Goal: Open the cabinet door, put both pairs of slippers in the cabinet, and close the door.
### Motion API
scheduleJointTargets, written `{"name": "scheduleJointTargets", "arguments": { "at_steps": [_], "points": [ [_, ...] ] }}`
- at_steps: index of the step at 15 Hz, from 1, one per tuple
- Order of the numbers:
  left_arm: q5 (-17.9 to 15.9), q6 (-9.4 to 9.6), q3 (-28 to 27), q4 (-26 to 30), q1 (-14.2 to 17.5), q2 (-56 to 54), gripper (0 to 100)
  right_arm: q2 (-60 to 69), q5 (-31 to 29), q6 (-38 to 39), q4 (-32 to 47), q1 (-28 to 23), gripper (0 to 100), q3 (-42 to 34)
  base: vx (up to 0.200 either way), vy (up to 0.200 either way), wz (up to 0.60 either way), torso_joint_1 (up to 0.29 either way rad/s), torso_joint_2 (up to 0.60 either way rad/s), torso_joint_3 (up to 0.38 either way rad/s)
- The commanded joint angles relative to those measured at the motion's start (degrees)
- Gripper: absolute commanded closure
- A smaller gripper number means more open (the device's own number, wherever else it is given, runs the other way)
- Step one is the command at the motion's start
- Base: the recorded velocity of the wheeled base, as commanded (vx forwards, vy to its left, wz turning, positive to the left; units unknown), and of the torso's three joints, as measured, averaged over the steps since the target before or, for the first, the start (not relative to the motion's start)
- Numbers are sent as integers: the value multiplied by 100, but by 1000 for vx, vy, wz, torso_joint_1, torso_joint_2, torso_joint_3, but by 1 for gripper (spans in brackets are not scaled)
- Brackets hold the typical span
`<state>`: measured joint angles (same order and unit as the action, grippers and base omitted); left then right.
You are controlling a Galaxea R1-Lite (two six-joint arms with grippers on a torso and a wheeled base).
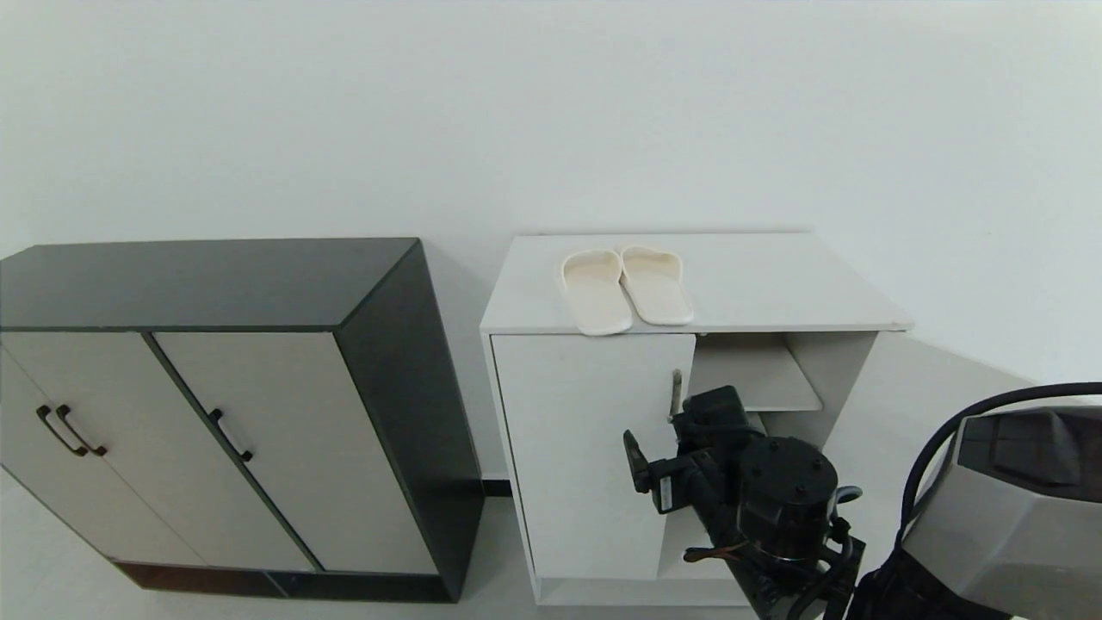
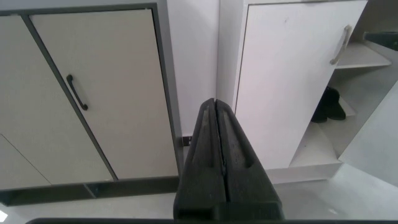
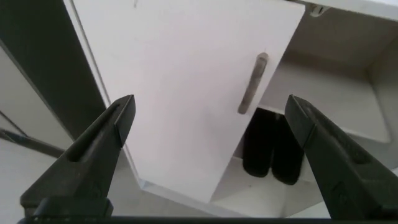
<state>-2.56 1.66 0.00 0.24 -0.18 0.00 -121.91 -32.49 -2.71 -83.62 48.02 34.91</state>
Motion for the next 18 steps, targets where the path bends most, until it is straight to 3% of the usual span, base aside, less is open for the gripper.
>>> {"name": "scheduleJointTargets", "arguments": {
  "at_steps": [1,4,5,6,10,12,18],
  "points": [
    [1,1,0,2,1,9,100,-105,-3,-107,-14,-29,0,-2,0,0,0,76,-178,-105],
    [1,1,0,2,1,9,100,-44,190,-977,-348,-29,0,182,0,0,0,24,-52,-24],
    [1,1,0,2,1,9,100,53,181,-1004,73,-29,0,639,0,0,0,0,0,0],
    [1,1,0,2,1,9,100,290,181,-898,759,-73,0,956,0,0,0,0,0,0],
    [1,1,0,2,1,9,100,1450,58,288,4714,-73,0,2881,0,0,0,0,0,0],
    [1,1,0,2,1,9,100,1521,-188,859,5839,-73,0,3804,0,0,0,0,0,0],
    [1,10,0,2,1,9,100,1310,-223,947,6085,-179,0,4085,0,0,0,0,0,0]
  ]
}}
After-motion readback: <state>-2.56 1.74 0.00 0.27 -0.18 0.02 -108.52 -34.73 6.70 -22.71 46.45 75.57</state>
